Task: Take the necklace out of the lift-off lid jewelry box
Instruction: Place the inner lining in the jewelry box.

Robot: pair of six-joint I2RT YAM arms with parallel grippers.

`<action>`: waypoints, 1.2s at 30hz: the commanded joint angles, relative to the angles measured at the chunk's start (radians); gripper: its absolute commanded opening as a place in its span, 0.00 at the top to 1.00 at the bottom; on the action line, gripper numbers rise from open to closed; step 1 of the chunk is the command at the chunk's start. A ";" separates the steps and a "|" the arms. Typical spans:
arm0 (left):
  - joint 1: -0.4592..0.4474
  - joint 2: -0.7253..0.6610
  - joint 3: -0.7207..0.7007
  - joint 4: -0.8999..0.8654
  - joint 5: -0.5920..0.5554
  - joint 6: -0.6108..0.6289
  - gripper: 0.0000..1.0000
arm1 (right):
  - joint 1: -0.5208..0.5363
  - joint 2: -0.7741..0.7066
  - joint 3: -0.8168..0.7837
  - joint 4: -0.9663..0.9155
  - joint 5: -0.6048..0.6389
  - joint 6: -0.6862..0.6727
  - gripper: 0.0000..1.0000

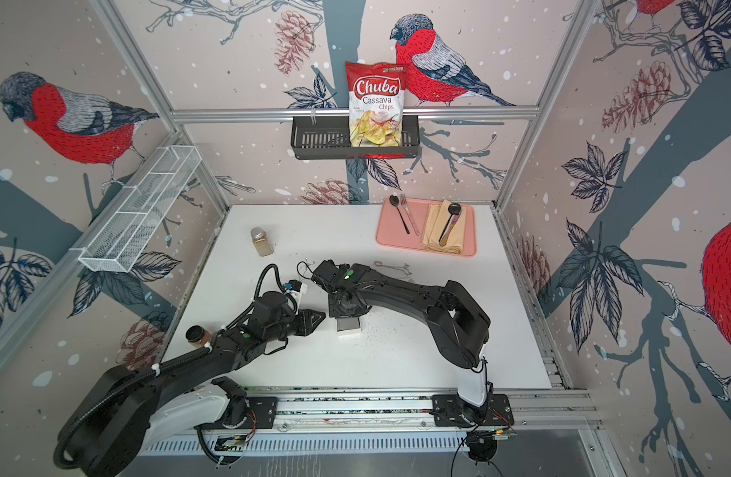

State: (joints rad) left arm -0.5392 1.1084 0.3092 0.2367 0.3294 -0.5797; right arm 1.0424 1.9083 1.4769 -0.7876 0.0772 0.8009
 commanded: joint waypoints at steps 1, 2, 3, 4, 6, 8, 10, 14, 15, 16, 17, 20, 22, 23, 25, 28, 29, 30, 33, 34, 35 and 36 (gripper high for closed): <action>0.001 0.014 -0.014 0.069 0.007 -0.020 0.68 | -0.022 0.016 -0.019 0.090 0.020 -0.035 0.73; 0.002 0.019 -0.016 0.071 0.007 -0.020 0.69 | -0.026 0.019 -0.025 0.104 0.017 -0.038 0.73; 0.000 0.026 -0.017 0.071 0.007 -0.021 0.69 | -0.028 0.024 -0.033 0.114 0.012 -0.044 0.73; 0.001 0.032 -0.018 0.073 0.007 -0.023 0.69 | -0.031 0.028 -0.042 0.122 0.009 -0.048 0.73; 0.000 0.041 -0.021 0.080 0.007 -0.024 0.69 | -0.036 0.035 -0.069 0.143 -0.007 -0.052 0.74; 0.001 0.052 -0.022 0.089 0.007 -0.026 0.69 | -0.044 0.042 -0.099 0.167 -0.024 -0.053 0.75; 0.001 0.063 -0.023 0.096 0.006 -0.029 0.69 | -0.045 0.040 -0.116 0.179 -0.028 -0.053 0.75; -0.001 0.080 -0.022 0.108 0.013 -0.034 0.70 | -0.048 0.035 -0.138 0.194 -0.030 -0.054 0.75; -0.001 0.083 -0.019 0.106 0.014 -0.035 0.70 | -0.048 0.035 -0.141 0.193 -0.031 -0.055 0.75; -0.001 0.086 -0.017 0.105 0.013 -0.035 0.70 | -0.048 0.034 -0.139 0.190 -0.031 -0.055 0.75; -0.001 0.085 -0.016 0.104 0.014 -0.035 0.70 | -0.048 0.027 -0.136 0.186 -0.029 -0.057 0.75; -0.001 0.083 -0.017 0.110 0.017 -0.036 0.70 | -0.047 -0.004 -0.105 0.163 -0.019 -0.067 0.73; -0.004 0.082 -0.020 0.127 0.027 -0.038 0.70 | -0.047 -0.035 -0.075 0.139 -0.001 -0.077 0.68; -0.008 0.081 -0.022 0.132 0.029 -0.038 0.70 | -0.048 -0.049 -0.067 0.133 0.005 -0.086 0.66; -0.019 0.078 -0.030 0.146 0.020 -0.043 0.70 | -0.056 -0.080 -0.055 0.121 0.025 -0.108 0.56; -0.048 0.079 -0.052 0.187 0.001 -0.052 0.70 | -0.094 -0.114 -0.079 0.130 0.046 -0.153 0.35; -0.067 0.080 -0.058 0.201 -0.010 -0.052 0.71 | -0.114 -0.116 -0.088 0.134 0.038 -0.173 0.32; -0.089 0.081 -0.064 0.212 -0.027 -0.052 0.71 | -0.138 -0.116 -0.096 0.137 0.028 -0.192 0.28; -0.127 0.095 -0.076 0.222 -0.047 -0.084 0.72 | -0.195 -0.101 -0.098 0.131 0.018 -0.228 0.19; -0.136 0.099 -0.085 0.240 -0.045 -0.096 0.72 | -0.208 -0.094 -0.096 0.134 0.016 -0.239 0.17; -0.146 0.104 -0.100 0.263 -0.045 -0.107 0.73 | -0.223 -0.082 -0.091 0.138 0.010 -0.255 0.16; -0.158 0.113 -0.109 0.285 -0.046 -0.117 0.74 | -0.239 -0.067 -0.085 0.140 0.003 -0.271 0.16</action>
State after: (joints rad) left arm -0.6769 1.2098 0.2180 0.4278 0.3061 -0.6552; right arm 0.8276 1.8194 1.3819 -0.6434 0.0917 0.5972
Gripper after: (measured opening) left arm 0.265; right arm 0.839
